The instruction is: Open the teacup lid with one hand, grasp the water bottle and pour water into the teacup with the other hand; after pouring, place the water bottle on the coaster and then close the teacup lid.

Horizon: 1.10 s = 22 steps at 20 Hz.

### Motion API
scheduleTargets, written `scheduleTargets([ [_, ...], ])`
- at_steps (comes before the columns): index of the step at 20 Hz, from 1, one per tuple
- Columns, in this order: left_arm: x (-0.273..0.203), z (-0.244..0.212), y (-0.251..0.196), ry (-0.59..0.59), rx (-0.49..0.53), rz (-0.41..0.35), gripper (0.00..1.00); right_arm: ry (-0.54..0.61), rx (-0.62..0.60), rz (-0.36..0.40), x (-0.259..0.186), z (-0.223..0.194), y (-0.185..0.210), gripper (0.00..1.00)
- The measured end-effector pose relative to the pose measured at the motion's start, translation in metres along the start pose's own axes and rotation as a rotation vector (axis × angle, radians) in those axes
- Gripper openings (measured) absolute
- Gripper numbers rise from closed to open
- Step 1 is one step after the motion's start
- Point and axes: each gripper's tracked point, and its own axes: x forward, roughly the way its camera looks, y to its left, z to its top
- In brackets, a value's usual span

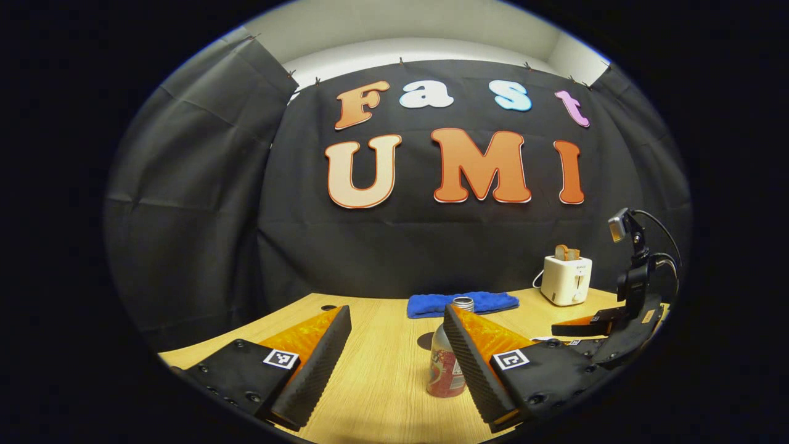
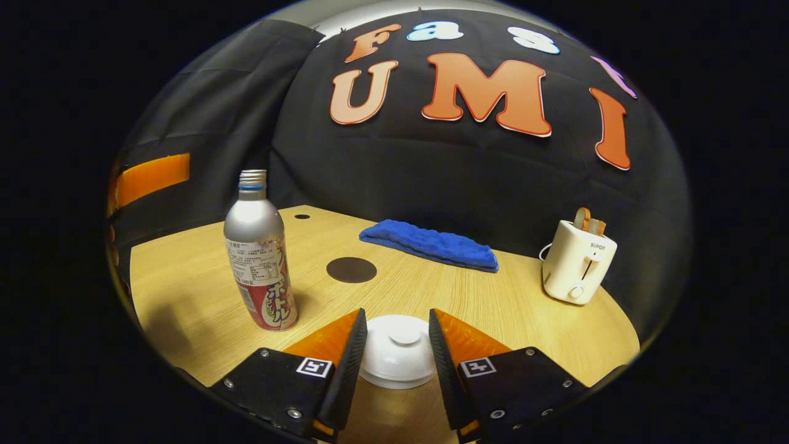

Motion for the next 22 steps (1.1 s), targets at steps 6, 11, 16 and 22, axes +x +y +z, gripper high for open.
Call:
scheduleTargets([
  [6,0.004,-0.010,0.002,0.025,-0.002,0.010,1.00,0.024,0.039,0.023,0.005,-0.004,0.001,0.41],
  [11,0.008,-0.018,-0.008,0.045,-0.015,-0.009,1.00,0.020,0.043,0.034,0.004,-0.002,0.003,0.25],
  [16,0.013,-0.037,-0.022,0.090,-0.039,-0.048,0.99,0.010,0.080,0.052,0.003,0.002,-0.001,0.22],
  [22,0.020,-0.053,-0.043,0.119,-0.069,-0.120,0.99,-0.057,0.106,0.049,-0.011,0.024,-0.013,0.21],
])
